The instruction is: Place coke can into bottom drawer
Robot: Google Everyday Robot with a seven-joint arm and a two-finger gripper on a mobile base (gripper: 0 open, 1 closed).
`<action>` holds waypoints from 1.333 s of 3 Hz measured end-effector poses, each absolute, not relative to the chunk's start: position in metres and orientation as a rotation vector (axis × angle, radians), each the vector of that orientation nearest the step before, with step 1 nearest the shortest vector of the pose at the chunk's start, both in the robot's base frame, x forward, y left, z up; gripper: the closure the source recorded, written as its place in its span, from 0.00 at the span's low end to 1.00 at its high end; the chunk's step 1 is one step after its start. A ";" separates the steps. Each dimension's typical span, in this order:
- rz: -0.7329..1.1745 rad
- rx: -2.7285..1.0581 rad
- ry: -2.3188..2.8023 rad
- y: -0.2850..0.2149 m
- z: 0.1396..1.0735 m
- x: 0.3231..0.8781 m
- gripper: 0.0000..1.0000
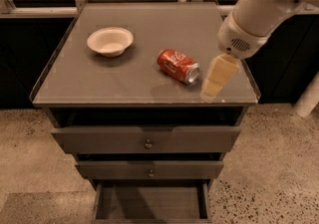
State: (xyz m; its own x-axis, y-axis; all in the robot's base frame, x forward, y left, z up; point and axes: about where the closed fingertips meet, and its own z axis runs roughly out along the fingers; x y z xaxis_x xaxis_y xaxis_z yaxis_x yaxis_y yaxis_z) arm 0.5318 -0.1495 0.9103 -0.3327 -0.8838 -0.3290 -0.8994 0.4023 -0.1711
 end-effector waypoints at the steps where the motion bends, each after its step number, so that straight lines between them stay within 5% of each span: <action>1: 0.077 -1.538 2.308 -0.149 0.901 0.537 0.00; 4: 0.229 -1.383 2.261 -0.106 0.886 0.600 0.00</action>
Offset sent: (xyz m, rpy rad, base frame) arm 0.0225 -0.0117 -0.0179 0.1963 -0.0329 -0.1751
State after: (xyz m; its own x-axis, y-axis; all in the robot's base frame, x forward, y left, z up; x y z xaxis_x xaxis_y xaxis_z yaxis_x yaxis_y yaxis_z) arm 0.5999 -0.1062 0.8859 -0.3766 -0.7937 -0.4776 -0.8734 0.4762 -0.1026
